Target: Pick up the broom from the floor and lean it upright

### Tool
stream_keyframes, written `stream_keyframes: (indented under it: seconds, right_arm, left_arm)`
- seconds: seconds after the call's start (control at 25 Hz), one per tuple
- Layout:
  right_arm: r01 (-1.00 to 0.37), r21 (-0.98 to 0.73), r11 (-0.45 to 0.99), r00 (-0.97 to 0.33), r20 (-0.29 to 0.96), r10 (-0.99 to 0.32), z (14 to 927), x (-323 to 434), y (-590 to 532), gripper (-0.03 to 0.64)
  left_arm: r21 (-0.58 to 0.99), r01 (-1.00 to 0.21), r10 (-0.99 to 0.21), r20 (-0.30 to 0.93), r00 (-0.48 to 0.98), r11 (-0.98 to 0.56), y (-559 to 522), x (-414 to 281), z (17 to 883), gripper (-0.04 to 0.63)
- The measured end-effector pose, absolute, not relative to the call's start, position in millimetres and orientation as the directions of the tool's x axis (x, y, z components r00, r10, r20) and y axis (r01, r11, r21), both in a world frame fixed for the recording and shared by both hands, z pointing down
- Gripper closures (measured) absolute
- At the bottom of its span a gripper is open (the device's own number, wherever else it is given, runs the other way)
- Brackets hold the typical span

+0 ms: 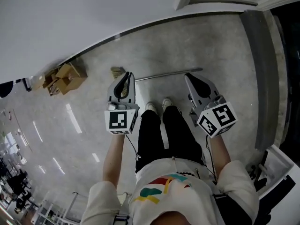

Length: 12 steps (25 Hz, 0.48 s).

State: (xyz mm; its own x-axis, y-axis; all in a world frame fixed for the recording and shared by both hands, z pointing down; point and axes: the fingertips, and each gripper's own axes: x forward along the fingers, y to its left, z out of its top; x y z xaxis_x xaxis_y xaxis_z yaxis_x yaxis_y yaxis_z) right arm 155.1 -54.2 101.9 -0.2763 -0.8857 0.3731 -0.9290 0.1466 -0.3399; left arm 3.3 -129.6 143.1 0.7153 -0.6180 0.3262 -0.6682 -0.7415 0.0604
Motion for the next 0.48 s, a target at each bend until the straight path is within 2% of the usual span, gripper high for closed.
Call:
stream_keyframes:
  seconds: [0.12, 0.16, 0.28, 0.48]
  right_arm:
    - [-0.924, -0.341, 0.173, -0.293, 0.34, -0.893, 195, 167, -69, 0.603]
    - [-0.923, -0.34, 0.181, -0.298, 0.332, -0.895, 228, 169, -75, 0.603]
    - [-0.926, -0.325, 0.191, -0.299, 0.324, -0.897, 330, 182, -89, 0.603]
    - [-0.934, -0.296, 0.199, -0.288, 0.301, -0.909, 494, 200, -111, 0.603]
  left_arm:
    - [0.081, -0.584, -0.528, 0.343, 0.777, -0.807, -153, 18, 251, 0.419]
    - [0.083, -0.552, -0.492, 0.358, 0.794, -0.83, -162, 20, 290, 0.396]
    - [0.089, -0.399, -0.324, 0.439, 0.838, -0.913, -179, 34, 418, 0.385]
    - [0.196, -0.13, -0.005, 0.534, 0.845, -0.972, -182, 66, 625, 0.385]
